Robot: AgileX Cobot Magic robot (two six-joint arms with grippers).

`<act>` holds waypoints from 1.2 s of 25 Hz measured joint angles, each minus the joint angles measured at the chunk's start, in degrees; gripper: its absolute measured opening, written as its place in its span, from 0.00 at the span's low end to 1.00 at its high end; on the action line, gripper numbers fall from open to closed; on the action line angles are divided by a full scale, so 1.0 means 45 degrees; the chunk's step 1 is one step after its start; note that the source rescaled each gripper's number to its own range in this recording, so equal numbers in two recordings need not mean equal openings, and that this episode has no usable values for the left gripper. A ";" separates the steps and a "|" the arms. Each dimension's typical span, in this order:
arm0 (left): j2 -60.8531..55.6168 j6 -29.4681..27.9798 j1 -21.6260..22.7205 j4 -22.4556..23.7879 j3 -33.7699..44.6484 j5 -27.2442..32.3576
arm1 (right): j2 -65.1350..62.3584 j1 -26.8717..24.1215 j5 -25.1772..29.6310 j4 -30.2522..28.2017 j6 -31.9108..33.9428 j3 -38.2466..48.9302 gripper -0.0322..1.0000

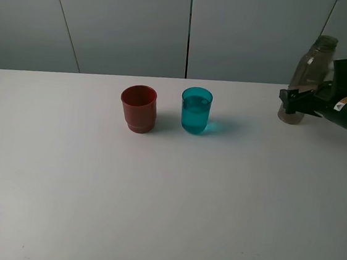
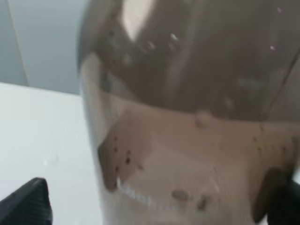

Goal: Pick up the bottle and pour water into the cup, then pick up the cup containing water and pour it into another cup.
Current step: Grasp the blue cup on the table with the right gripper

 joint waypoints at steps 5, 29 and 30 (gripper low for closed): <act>0.0000 0.0000 0.0000 0.0000 0.0000 0.0000 | -0.0838 0.0000 0.0891 0.0000 0.1319 0.0364 0.99; 0.0000 0.0000 0.0000 0.0000 0.0000 0.0000 | -0.4176 0.1110 0.0818 -0.6555 0.3751 0.3827 0.99; 0.0000 0.0000 0.0000 0.0000 0.0000 0.0000 | -0.4079 0.1246 0.0622 -0.6293 0.3556 0.3834 0.99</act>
